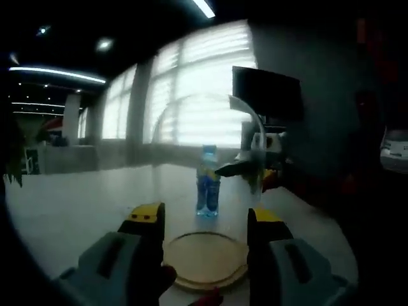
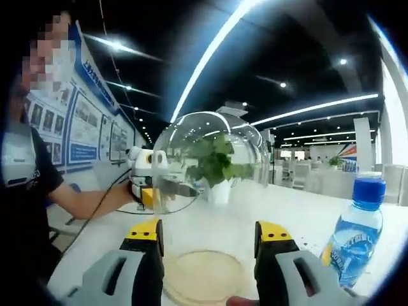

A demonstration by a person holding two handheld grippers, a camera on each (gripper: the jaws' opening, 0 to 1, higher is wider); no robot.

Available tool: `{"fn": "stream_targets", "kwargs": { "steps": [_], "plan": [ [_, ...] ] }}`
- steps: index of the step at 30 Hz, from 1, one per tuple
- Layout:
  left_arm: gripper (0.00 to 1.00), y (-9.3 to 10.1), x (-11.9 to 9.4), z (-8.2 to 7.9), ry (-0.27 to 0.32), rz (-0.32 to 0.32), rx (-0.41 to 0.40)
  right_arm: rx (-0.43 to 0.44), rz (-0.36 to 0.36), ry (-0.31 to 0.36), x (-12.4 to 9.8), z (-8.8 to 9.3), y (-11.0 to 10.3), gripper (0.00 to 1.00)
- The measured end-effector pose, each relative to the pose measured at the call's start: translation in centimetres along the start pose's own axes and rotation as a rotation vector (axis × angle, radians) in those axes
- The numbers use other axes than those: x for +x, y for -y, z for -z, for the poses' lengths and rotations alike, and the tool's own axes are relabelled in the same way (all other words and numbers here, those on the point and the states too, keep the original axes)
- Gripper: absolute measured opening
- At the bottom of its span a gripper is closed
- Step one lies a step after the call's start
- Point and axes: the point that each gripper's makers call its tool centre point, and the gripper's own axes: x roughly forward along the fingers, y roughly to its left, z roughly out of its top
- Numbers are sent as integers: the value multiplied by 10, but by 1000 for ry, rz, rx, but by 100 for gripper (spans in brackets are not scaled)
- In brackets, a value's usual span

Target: Open the cover put in the Mizone put the cover back on

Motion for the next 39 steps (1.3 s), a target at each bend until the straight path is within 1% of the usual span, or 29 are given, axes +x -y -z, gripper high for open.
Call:
{"fn": "stream_targets", "kwargs": {
  "steps": [6,10,13,16,20,22,25,29,32,35,39],
  "plan": [
    [42,-1,1,1,1,22,6,5,-35,-2,2,1,2,53],
    [43,-3,2,1,0,48,1,11,-73,-35,5,2,2,54],
    [41,-4,1,1,-24,74,-1,-16,-97,-73,6,2,3,55],
    [40,-5,1,1,-50,91,16,-16,-108,-94,7,2,3,55],
    [40,-5,1,2,-70,109,22,-17,-113,-81,6,5,2,55],
    [39,-6,1,6,-108,120,17,8,-120,-82,6,5,3,55],
    [40,-7,3,4,-122,133,26,13,-123,-79,6,6,2,55],
    [45,-8,6,6,-130,156,16,26,-132,-70,7,6,2,56],
    [47,-10,8,6,-124,172,12,38,-139,-69,12,8,3,59],
    [51,-10,11,4,-114,192,18,39,-146,-71,16,9,2,64],
    [54,-10,15,4,-92,218,0,41,-157,-72,28,13,0,72]
  ]
}}
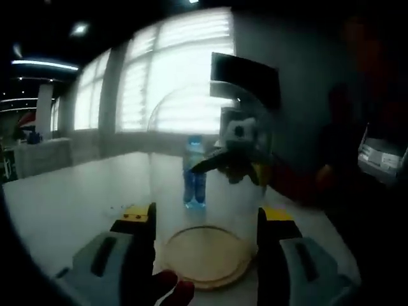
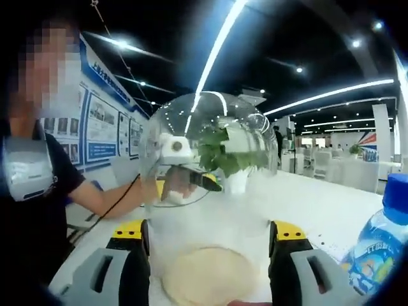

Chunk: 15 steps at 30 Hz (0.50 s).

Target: Open the cover put in the Mizone put the cover back on

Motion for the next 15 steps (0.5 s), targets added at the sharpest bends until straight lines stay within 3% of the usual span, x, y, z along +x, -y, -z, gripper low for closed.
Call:
{"fn": "stream_targets", "kwargs": {
  "steps": [15],
  "plan": [
    [63,0,9,-2,77,67,1,14,-76,40,12,3,0,79]
  ]
}}
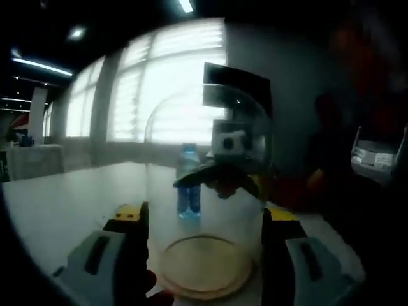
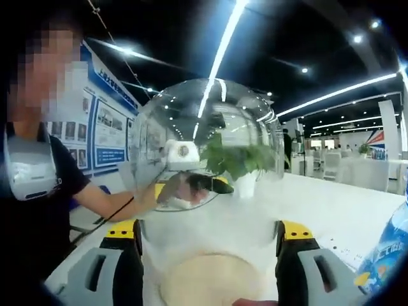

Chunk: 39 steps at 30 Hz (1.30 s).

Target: Open the cover put in the Mizone put the cover back on

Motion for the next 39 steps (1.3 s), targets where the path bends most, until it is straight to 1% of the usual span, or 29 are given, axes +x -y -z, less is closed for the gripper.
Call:
{"fn": "stream_targets", "kwargs": {
  "steps": [3,5,6,9,13,18,23,32,34,39],
  "plan": [
    [69,1,8,3,0,16,-22,1,-12,8,4,1,-1,81],
    [73,3,18,10,-11,22,-10,-1,-14,19,7,1,-1,84],
    [74,3,19,11,-14,22,-2,0,-14,23,9,1,-1,85],
    [74,3,18,11,-13,22,3,2,-16,24,11,1,-1,87],
    [74,2,18,11,3,25,-4,11,-23,34,15,2,0,89],
    [74,2,19,10,28,35,-8,6,-31,54,16,1,0,90],
    [76,7,21,10,63,58,-8,-3,-41,66,15,0,-3,90],
    [79,5,25,8,64,54,-26,0,-45,71,16,-1,-2,90],
    [79,7,26,8,68,55,-28,-1,-47,74,16,-1,-2,90],
    [79,8,28,6,73,52,-37,4,-60,112,15,-1,-2,90]
  ]
}}
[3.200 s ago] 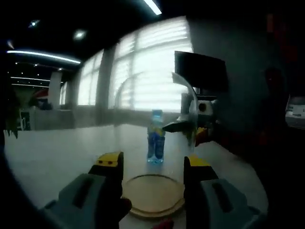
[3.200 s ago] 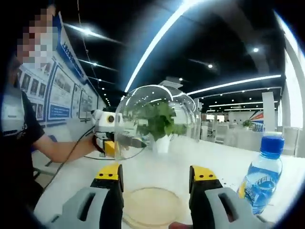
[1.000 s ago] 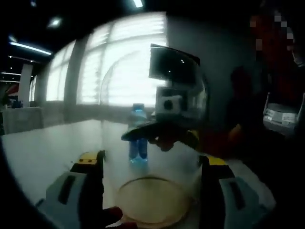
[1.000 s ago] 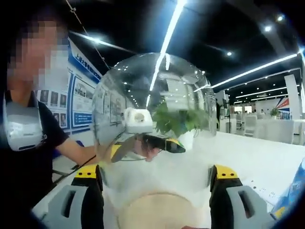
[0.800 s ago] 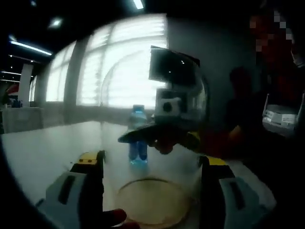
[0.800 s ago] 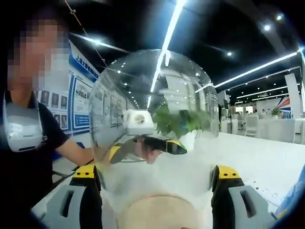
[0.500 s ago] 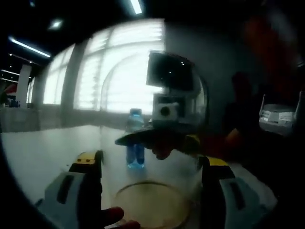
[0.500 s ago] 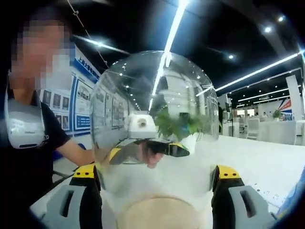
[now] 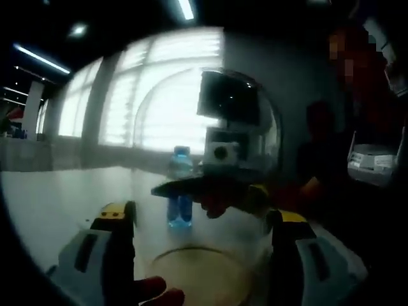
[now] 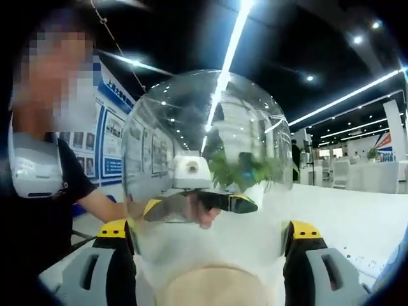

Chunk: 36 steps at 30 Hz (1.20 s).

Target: Open the cover put in the Mizone put the cover back on

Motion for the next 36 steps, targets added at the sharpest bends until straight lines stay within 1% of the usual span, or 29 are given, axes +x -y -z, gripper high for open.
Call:
{"fn": "stream_targets", "kwargs": {
  "steps": [3,7,10,12,15,20,25,28,33,36],
  "plan": [
    [79,0,2,-1,-10,-7,-2,0,-3,11,1,-2,-1,90],
    [80,-1,4,-1,-30,-14,1,-5,-2,-4,1,-2,-1,90],
    [79,0,6,-3,-58,-18,25,-26,-5,-23,-1,-4,-4,90],
    [79,3,7,-6,-65,-18,56,-52,-9,-28,-2,-5,-7,90],
    [79,6,7,-8,-80,-21,72,-64,-13,-33,-2,-8,-8,90],
    [79,6,6,-12,-79,-29,33,-32,-10,-20,-2,-16,-9,90],
    [79,7,8,-14,-93,-40,-1,-3,-11,-23,-3,-16,-10,90],
    [79,8,8,-15,-94,-44,1,-3,-12,-16,-3,-17,-12,90],
    [79,11,9,-16,-109,-47,20,-21,-11,-24,-4,-18,-14,90],
    [79,12,9,-17,-111,-48,14,-13,-9,-22,-5,-19,-14,90]
  ]
}}
